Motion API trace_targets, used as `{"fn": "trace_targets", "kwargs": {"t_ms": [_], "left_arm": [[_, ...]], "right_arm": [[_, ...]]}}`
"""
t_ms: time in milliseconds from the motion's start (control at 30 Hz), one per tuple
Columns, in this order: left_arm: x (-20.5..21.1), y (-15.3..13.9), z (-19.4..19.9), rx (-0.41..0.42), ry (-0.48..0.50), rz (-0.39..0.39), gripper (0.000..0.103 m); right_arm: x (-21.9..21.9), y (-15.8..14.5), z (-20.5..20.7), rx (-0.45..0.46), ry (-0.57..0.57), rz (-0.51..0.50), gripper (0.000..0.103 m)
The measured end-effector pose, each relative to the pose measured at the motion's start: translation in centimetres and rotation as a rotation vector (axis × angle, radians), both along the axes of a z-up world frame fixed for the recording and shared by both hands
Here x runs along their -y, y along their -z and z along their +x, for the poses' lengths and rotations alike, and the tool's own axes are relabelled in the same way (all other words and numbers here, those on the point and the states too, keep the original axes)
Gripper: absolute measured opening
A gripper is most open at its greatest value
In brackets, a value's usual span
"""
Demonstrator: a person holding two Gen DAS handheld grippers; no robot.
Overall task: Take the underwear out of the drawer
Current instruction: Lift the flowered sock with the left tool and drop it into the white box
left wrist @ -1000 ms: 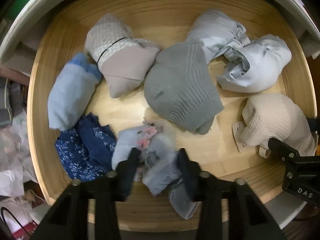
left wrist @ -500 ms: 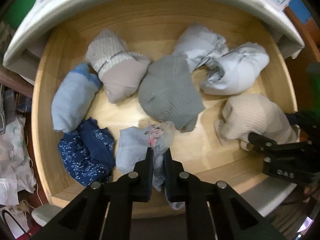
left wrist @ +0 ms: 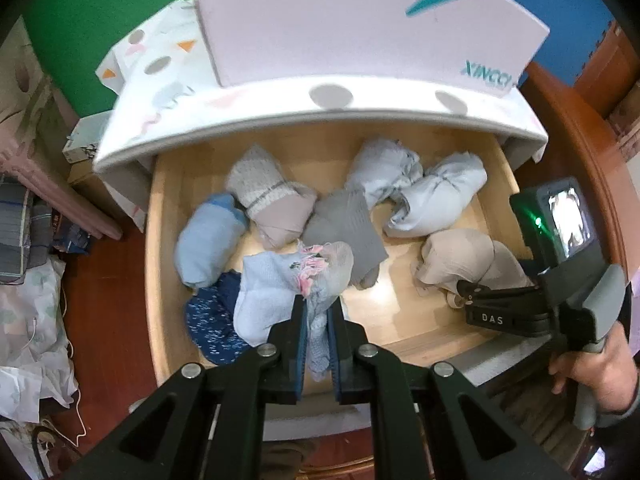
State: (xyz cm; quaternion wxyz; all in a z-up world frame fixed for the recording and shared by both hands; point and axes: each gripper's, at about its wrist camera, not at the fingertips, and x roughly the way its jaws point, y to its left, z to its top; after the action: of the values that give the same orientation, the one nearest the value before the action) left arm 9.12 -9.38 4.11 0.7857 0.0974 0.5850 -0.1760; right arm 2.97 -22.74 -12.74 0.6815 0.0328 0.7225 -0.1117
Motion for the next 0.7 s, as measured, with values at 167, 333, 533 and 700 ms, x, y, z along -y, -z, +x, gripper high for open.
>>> {"fn": "trace_targets", "kwargs": {"t_ms": [167, 333, 533, 700], "left_arm": [[-1.7, -2.2, 0.1, 0.028, -0.002, -0.020, 0.009], [-2.5, -5.7, 0.5, 0.087, -0.003, -0.039, 0.009], [-3.2, -11.8, 2.2, 0.192, -0.015, -0.083, 0.009], [-2.3, -17.2, 4.8, 0.291, -0.013, -0.116, 0.009]], "right_arm": [[0.2, -0.2, -0.2, 0.008, 0.014, -0.011, 0.069], [0.0, -0.2, -0.7, 0.017, 0.007, -0.027, 0.069], [-0.5, -0.5, -1.3, 0.030, 0.023, -0.047, 0.069], [-0.3, -0.7, -1.5, 0.035, 0.028, -0.044, 0.069]]}}
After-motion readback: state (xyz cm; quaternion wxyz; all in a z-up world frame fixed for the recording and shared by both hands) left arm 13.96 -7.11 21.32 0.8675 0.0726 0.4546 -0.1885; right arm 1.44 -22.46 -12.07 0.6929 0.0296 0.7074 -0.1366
